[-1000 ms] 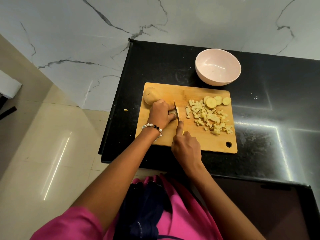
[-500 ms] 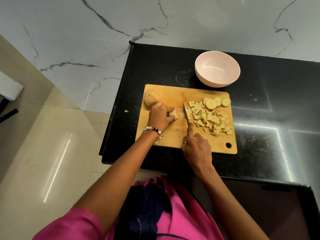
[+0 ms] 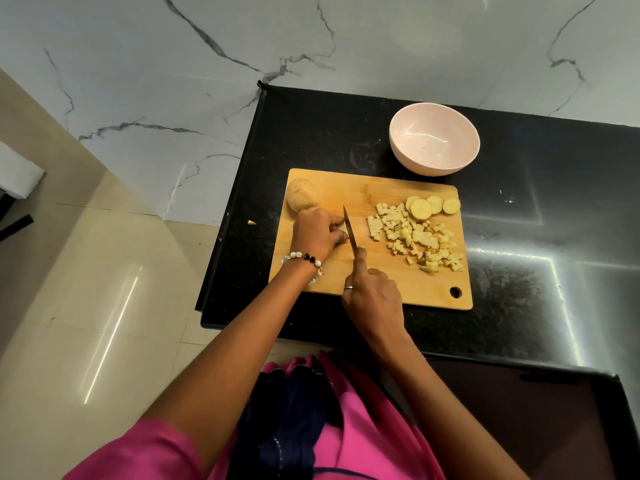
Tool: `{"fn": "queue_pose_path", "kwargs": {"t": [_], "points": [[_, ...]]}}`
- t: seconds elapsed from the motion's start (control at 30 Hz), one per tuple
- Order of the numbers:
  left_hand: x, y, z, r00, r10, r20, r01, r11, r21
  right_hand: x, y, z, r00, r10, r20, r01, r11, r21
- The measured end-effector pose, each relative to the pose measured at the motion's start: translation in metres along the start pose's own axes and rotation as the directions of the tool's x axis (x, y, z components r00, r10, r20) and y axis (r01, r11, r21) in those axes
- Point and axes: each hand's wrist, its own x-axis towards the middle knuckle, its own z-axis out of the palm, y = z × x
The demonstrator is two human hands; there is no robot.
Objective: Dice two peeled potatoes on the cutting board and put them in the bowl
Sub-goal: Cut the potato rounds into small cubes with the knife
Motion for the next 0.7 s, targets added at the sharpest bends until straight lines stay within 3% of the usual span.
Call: {"fn": "queue_pose_path", "kwargs": {"t": [0.4, 0.7], "points": [[-0.001, 0.002, 0.001, 0.999, -0.007, -0.043, 0.006, 1.0, -0.024, -0.019, 0.004, 0.01, 0.998, -0.056, -0.038, 0.048, 0.982, -0.18], [-0.003, -0.002, -0.002, 0.999, -0.033, 0.008, 0.034, 0.994, -0.103, -0.001, 0.012, 0.004, 0.998, 0.011, -0.06, -0.017, 0.995, -0.096]]}}
